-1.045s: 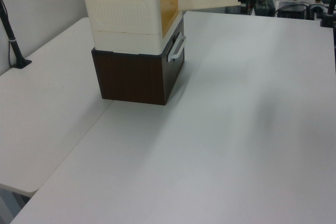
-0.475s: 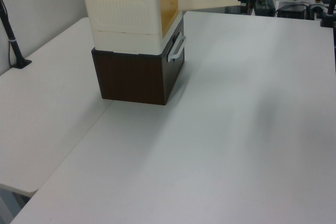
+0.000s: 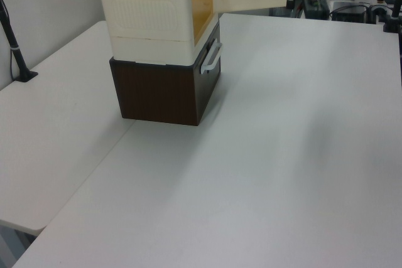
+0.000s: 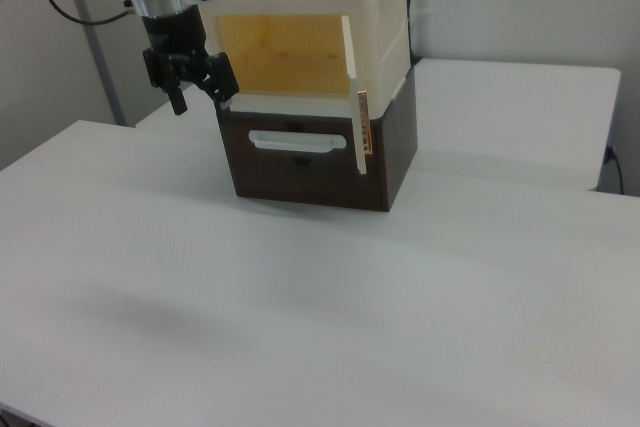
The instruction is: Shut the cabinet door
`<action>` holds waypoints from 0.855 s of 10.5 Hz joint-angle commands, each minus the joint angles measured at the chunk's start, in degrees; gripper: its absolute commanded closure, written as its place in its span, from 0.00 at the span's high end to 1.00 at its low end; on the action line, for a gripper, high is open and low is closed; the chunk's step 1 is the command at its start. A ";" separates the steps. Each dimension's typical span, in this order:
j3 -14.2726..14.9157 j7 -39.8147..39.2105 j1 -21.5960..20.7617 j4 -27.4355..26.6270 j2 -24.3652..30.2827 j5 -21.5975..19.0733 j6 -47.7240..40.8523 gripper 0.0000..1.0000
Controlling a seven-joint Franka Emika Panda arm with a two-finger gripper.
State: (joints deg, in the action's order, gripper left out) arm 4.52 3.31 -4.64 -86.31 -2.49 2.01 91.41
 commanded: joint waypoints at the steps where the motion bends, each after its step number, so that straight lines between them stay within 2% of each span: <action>1: 0.13 -4.71 -0.45 0.00 0.29 -0.34 0.34 1.00; 4: 0.40 -4.63 0.51 3.15 0.29 -0.26 0.69 1.00; 7: 0.57 -3.93 4.19 3.51 0.65 -0.26 5.44 1.00; 9: 0.84 -4.63 7.61 7.10 0.38 -1.74 5.70 1.00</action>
State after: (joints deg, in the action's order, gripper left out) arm 4.99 0.17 -0.01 -81.84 -2.34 2.01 96.13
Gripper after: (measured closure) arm 0.000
